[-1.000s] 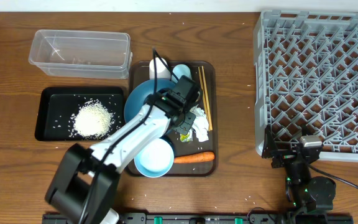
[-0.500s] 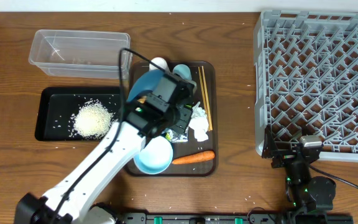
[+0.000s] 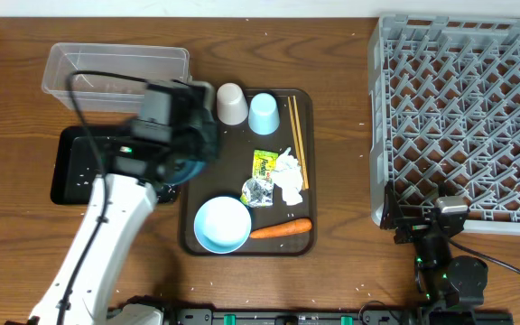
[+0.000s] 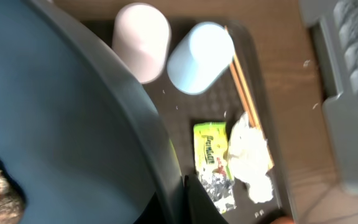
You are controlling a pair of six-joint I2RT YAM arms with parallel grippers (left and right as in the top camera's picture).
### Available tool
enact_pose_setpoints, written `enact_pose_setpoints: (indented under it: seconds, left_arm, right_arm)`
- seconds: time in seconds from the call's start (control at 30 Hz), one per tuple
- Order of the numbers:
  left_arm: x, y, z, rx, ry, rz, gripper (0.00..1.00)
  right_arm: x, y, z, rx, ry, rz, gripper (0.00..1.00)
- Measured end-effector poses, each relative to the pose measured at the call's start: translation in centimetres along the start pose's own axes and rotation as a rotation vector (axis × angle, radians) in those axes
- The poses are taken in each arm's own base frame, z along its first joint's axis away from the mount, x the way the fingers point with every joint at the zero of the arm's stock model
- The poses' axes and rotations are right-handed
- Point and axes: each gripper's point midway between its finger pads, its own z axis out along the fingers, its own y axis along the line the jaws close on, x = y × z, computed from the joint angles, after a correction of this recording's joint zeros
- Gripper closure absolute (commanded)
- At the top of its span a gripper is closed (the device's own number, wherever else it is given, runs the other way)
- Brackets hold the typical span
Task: Sort waste into correct bins and load items into the dishwasher rack
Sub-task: 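Lift the blue plate and tip the food scrap onto the black tray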
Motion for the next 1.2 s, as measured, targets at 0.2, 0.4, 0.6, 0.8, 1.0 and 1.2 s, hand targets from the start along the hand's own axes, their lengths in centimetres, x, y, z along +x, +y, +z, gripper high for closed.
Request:
enact_pose_setpoints:
  seconds: [0.2, 0.4, 0.6, 0.8, 1.0, 1.2]
  left_arm:
    - [-3.2, 4.7, -1.8, 0.187, -0.105, -0.19, 0.93]
    - [-4.1, 9.1, -4.3, 0.387, -0.177, -0.36, 0.94]
    - [-4.1, 11.6, -6.6, 0.636, -0.235, -0.485, 0.94]
    - [-3.1, 13.9, -7.4, 0.742, -0.259, -0.609, 0.94]
    - [-3.3, 13.7, -8.0, 0.78, -0.272, -0.609, 0.94]
    - [-3.3, 13.5, -8.1, 0.788, -0.271, -0.606, 0.94]
  right_arm:
    - [0.0, 0.0, 0.0, 0.001, 0.0, 0.0, 0.01]
    - [0.0, 0.0, 0.0, 0.001, 0.0, 0.0, 0.01]
    - [0.0, 0.0, 0.0, 0.0, 0.0, 0.0, 0.01]
    - [0.0, 0.0, 0.0, 0.001, 0.0, 0.0, 0.01]
    - [0.0, 0.0, 0.0, 0.0, 0.0, 0.0, 0.01]
    - [0.0, 0.0, 0.0, 0.0, 0.0, 0.0, 0.01]
